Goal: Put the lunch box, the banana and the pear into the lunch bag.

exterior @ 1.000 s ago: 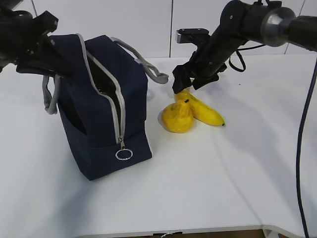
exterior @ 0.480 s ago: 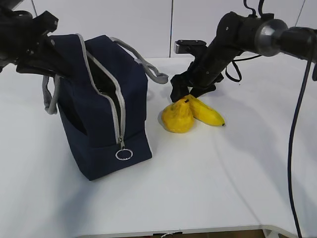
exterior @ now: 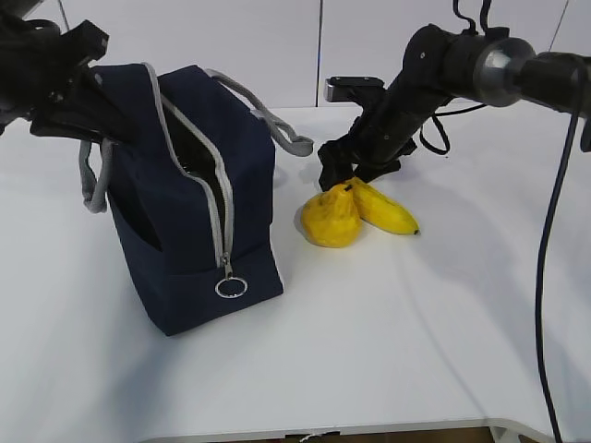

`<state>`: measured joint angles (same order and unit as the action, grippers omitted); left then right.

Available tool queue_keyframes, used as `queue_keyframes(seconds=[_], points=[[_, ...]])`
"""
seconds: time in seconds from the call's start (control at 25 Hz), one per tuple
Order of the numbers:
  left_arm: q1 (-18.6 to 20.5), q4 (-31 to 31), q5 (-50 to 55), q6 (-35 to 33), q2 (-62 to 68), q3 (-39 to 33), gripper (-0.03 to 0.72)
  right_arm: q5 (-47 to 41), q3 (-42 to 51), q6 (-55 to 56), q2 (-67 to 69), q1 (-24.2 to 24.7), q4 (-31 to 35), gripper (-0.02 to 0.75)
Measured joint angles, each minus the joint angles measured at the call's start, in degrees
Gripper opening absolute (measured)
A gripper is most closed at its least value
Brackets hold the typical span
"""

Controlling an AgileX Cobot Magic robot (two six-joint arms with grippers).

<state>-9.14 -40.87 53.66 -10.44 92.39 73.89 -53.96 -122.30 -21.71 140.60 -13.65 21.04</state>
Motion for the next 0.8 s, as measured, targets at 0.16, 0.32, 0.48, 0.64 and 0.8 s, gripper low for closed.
queue_keyframes(seconds=[0.16,0.32,0.48,0.64,0.8], points=[[0.0,0.0,0.0,0.0,0.0,0.0,-0.001,-0.22,0.0,0.0,0.0,0.0,0.0,0.486],[0.0,0.0,0.0,0.0,0.0,0.0,-0.001,-0.6,0.0,0.0,0.0,0.0,0.0,0.428],[0.0,0.0,0.0,0.0,0.0,0.0,-0.001,-0.74,0.0,0.0,0.0,0.0,0.0,0.375],[0.0,0.0,0.0,0.0,0.0,0.0,-0.001,-0.74,0.0,0.0,0.0,0.0,0.03,0.363],[0.0,0.0,0.0,0.0,0.0,0.0,-0.001,-2.01,-0.59,0.0,0.04,0.0,0.13,0.359]])
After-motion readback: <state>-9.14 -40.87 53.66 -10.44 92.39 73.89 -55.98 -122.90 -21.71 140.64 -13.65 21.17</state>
